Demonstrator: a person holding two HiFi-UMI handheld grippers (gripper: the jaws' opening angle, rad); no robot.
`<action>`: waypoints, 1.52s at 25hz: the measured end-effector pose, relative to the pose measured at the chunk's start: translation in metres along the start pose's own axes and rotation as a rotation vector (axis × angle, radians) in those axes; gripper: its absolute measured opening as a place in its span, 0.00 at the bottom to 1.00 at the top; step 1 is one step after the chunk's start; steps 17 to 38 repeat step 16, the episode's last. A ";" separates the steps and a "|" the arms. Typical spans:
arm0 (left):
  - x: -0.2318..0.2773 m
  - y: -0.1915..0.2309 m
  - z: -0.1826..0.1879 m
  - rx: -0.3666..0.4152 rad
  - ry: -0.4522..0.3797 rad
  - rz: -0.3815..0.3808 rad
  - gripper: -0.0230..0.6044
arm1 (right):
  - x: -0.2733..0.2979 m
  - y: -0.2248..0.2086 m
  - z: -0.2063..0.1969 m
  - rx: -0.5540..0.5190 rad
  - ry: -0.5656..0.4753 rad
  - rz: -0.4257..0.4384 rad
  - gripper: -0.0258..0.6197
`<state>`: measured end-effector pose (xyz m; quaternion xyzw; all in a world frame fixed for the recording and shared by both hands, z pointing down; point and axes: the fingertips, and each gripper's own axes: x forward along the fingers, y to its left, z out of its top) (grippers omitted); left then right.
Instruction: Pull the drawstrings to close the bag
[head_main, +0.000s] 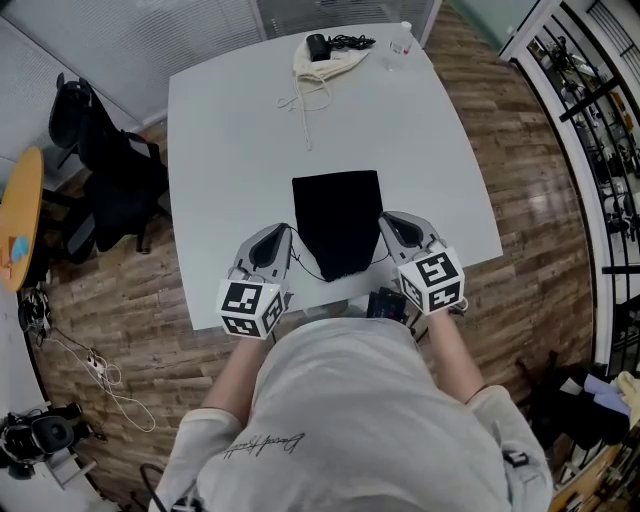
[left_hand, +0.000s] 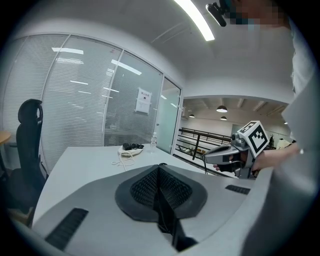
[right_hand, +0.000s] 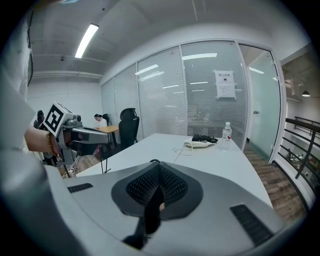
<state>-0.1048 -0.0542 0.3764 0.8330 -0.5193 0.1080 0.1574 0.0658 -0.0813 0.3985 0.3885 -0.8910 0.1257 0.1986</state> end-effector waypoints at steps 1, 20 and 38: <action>0.000 0.000 0.001 0.001 -0.001 -0.001 0.06 | 0.000 0.000 0.000 -0.002 0.001 0.001 0.08; 0.005 0.006 0.001 -0.003 0.003 -0.002 0.06 | 0.007 -0.002 0.004 -0.009 0.001 0.007 0.07; 0.005 0.006 0.001 -0.003 0.003 -0.002 0.06 | 0.007 -0.002 0.004 -0.009 0.001 0.007 0.07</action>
